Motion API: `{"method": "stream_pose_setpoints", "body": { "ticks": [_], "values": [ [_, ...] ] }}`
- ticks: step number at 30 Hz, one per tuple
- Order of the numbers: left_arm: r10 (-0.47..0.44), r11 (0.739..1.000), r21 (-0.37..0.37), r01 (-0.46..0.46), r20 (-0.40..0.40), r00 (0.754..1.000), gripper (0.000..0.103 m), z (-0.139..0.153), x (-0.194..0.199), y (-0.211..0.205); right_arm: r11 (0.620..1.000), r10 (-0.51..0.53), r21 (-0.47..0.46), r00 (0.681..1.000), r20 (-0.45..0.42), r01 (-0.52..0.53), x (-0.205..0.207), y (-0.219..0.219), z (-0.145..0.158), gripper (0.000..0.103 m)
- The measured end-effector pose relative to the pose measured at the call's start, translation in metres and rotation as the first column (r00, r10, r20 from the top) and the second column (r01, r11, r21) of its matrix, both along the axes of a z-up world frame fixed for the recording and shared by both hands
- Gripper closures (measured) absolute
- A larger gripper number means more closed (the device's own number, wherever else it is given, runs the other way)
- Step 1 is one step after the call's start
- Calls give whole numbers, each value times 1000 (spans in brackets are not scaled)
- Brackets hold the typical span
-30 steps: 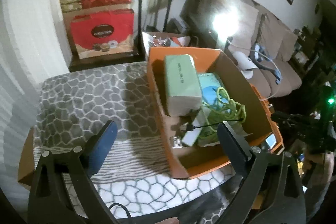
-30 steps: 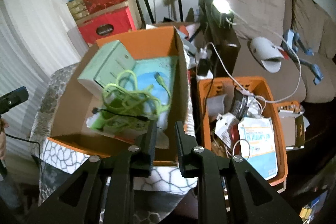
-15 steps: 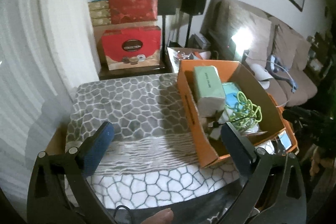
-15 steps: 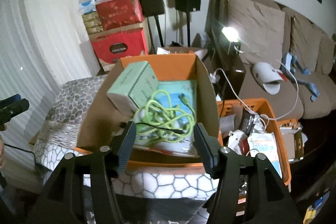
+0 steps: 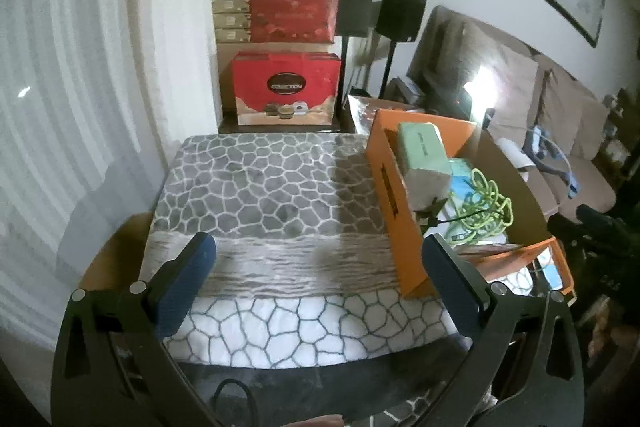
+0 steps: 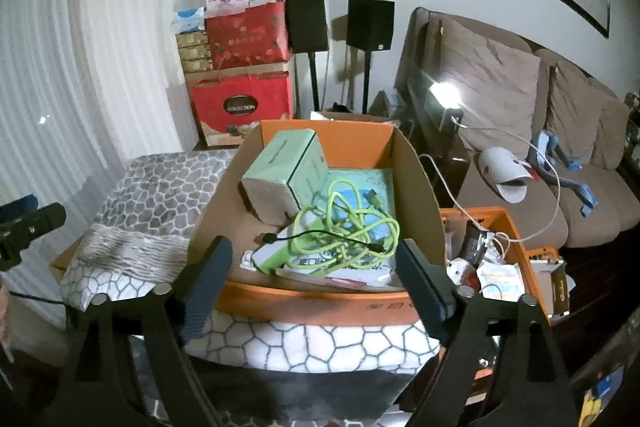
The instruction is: Organize objects
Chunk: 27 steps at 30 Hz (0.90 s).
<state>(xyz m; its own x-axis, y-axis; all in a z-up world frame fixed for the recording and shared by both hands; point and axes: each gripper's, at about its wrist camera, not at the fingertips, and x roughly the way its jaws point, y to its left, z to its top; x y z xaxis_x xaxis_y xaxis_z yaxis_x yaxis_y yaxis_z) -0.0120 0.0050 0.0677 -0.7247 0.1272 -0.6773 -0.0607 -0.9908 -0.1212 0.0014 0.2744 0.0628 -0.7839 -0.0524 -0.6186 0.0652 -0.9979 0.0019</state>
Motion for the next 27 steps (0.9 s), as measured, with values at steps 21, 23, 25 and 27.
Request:
{"method": "stream_pose_setpoints", "body": {
  "ticks": [21, 23, 25, 27],
  "values": [
    [46, 999, 4, -46, 5, 999, 0, -24, 26, -7, 998, -51, -24, 999, -16, 51, 31, -22, -25, 1],
    [43, 999, 2, -43, 2, 999, 0, -25, 27, -6, 998, -50, -29, 999, -15, 49, 32, -23, -26, 1],
    [47, 999, 0, -47, -2, 999, 0, -26, 28, -6, 998, -49, -40, 999, -15, 49, 33, -23, -28, 1],
    [48, 999, 1, -48, -5, 999, 0, -27, 28, -5, 998, -46, -41, 999, -15, 46, 33, -24, -29, 1]
  ]
}}
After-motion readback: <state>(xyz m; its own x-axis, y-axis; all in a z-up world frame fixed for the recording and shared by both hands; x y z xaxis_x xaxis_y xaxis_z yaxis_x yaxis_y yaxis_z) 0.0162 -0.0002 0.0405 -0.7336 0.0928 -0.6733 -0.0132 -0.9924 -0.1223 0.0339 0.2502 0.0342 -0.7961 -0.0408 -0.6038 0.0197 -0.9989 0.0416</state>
